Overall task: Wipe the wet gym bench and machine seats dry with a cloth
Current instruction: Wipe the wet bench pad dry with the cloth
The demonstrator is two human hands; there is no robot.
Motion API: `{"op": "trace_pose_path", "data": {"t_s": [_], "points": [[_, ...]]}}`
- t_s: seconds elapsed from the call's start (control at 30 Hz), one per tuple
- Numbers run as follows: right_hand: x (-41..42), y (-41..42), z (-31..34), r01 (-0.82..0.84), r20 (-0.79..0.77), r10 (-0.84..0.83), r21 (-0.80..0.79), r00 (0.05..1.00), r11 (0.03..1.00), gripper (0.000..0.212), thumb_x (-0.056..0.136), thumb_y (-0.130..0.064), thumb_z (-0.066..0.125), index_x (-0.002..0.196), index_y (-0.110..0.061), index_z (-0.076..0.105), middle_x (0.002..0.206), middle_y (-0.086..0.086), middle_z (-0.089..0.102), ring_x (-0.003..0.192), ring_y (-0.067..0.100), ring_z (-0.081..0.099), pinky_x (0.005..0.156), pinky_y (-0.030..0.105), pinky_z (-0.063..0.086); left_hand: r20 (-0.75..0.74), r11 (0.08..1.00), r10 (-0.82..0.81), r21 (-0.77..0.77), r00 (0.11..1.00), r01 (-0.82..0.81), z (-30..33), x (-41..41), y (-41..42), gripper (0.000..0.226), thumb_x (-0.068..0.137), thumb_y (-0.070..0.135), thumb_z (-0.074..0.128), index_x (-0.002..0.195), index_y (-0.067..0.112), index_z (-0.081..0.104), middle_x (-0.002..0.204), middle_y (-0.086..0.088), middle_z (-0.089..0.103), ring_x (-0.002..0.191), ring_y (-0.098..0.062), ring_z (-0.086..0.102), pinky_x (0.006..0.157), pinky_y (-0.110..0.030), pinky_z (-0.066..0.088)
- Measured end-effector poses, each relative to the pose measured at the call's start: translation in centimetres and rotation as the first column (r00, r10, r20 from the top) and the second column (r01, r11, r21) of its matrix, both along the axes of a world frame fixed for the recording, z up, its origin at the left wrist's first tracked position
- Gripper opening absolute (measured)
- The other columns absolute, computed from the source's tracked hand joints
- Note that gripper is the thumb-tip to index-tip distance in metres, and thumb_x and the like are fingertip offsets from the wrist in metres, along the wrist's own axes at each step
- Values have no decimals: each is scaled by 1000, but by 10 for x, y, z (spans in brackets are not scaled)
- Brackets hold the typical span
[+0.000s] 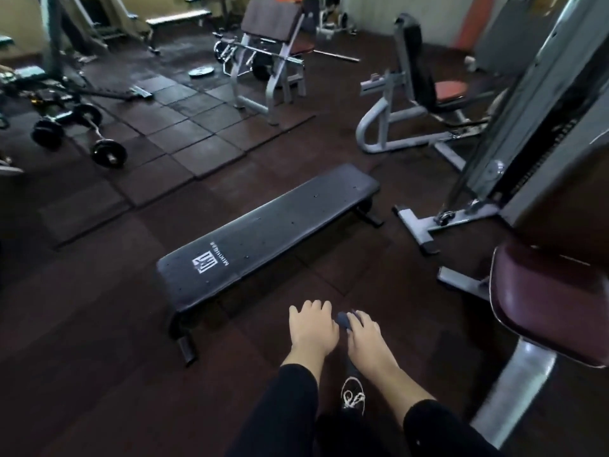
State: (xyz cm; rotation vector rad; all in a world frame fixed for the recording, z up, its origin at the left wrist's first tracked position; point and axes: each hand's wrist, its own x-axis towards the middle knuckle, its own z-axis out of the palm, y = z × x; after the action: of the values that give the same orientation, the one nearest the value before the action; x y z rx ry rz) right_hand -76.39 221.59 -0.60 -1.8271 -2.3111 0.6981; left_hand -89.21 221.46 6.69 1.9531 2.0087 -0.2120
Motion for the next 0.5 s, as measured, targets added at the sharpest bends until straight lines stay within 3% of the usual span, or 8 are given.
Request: {"op": "trace_pose_path", "data": {"t_s": [0.1, 0.2, 0.3, 0.4, 0.43, 0.5], "points": [[6, 60, 11, 24, 2, -24, 28, 1000, 999, 47, 98, -23, 27, 140, -5, 38, 146, 15, 34, 134, 31, 34, 110, 36, 28, 23, 1000, -18, -1, 1000, 18, -1, 7, 64, 45, 100, 34, 36, 142, 18, 38, 144, -1, 44, 133, -23, 37, 107, -47, 27], [14, 126, 14, 52, -6, -51, 80, 999, 995, 43, 98, -15, 38, 140, -5, 38, 146, 15, 33, 131, 33, 36, 109, 36, 29, 30, 1000, -18, -9, 999, 18, 0, 17, 125, 44, 100, 34, 36, 141, 19, 39, 143, -1, 45, 133, -23, 37, 107, -47, 27], [19, 185, 8, 88, -18, -87, 118, 996, 989, 36, 90, -12, 47, 122, 1, 58, 125, 21, 55, 107, 38, 59, 92, 41, 48, 42, 1000, -8, 6, 999, 7, 1, 22, 177, 42, 99, 34, 36, 138, 19, 41, 141, 0, 46, 132, -22, 38, 106, -46, 28], [17, 231, 4, 85, 12, -88, 131, 996, 988, 34, 76, -3, 70, 109, 3, 65, 111, 22, 63, 92, 36, 66, 77, 41, 56, 62, 1000, 17, -6, 998, -17, -2, 17, 222, 43, 99, 34, 35, 140, 20, 39, 141, 1, 46, 132, -21, 38, 106, -46, 28], [13, 243, 4, 56, 51, -65, 158, 997, 986, 39, 73, -3, 74, 110, 4, 64, 111, 22, 63, 93, 35, 66, 76, 39, 56, 62, 1000, 23, -10, 998, -22, -4, 13, 234, 44, 100, 34, 35, 141, 20, 38, 142, 1, 45, 132, -21, 38, 107, -46, 27], [2, 268, 4, 17, 54, -26, 150, 998, 989, 41, 84, -7, 65, 123, 1, 56, 125, 18, 56, 110, 33, 60, 89, 37, 51, 55, 999, 33, -32, 998, -32, -9, -1, 262, 47, 100, 35, 34, 145, 20, 34, 145, 1, 42, 134, -20, 36, 110, -47, 25]]}}
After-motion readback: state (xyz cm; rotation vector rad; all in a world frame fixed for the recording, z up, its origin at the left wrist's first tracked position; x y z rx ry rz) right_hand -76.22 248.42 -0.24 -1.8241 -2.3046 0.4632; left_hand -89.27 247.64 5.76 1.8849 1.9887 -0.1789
